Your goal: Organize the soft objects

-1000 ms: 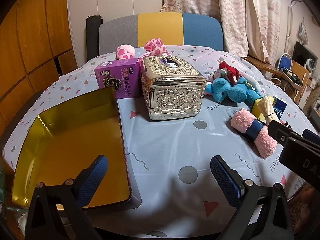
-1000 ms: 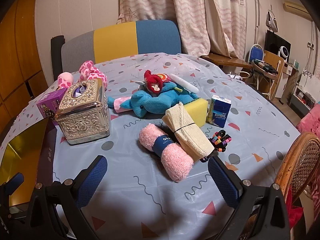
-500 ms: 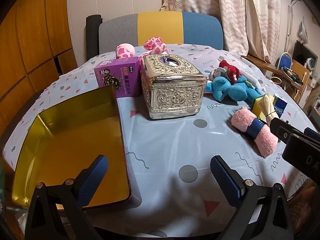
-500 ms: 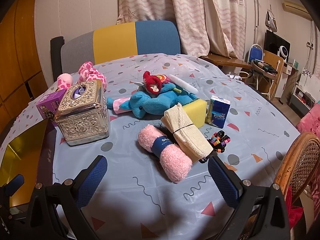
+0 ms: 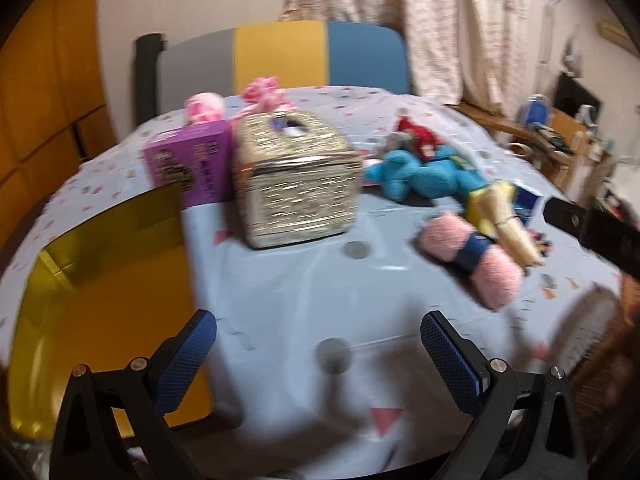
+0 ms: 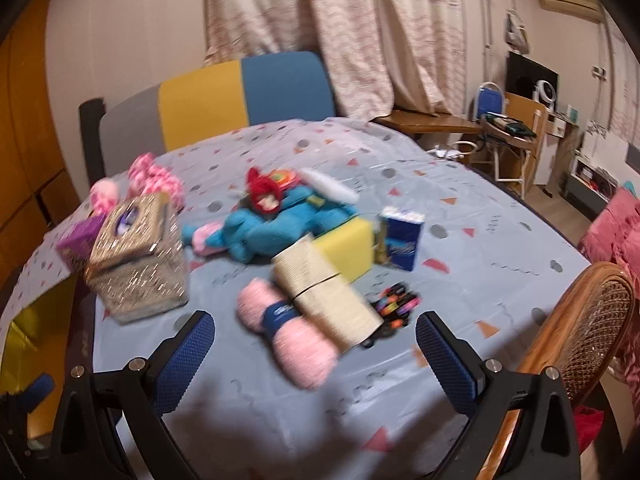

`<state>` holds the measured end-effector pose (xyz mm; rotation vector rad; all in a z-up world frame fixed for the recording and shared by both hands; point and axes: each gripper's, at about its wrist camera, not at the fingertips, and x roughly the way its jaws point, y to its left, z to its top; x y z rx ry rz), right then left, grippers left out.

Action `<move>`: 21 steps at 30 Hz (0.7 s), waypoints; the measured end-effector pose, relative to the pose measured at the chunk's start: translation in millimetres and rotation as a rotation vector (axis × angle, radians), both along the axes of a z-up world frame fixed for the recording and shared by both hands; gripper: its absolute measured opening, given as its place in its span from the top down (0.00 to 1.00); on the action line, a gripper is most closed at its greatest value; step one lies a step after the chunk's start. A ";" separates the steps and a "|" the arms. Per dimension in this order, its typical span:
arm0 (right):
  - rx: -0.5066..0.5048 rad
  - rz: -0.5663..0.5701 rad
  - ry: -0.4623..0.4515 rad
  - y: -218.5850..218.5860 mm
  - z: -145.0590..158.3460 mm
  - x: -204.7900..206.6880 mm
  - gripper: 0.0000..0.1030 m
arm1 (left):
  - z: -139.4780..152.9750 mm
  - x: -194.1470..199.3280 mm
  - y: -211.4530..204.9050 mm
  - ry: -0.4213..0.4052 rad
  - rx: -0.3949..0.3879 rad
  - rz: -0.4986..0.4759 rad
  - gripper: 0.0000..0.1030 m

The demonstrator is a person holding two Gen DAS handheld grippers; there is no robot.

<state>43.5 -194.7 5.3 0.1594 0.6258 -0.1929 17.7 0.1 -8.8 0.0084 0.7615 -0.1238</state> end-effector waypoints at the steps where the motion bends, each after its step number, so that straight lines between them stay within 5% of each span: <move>1: 0.012 -0.015 -0.006 -9.6 4.0 0.1 0.00 | 1.6 4.4 -2.3 0.009 -0.033 -0.053 0.00; 8: 0.058 -0.065 -0.026 -57.0 21.2 -3.9 0.00 | 6.0 38.9 -34.3 0.091 -0.107 -0.197 0.00; 21: 0.107 -0.092 0.018 -90.5 6.3 -4.6 0.00 | -30.1 109.2 -81.1 0.367 -0.309 -0.194 0.17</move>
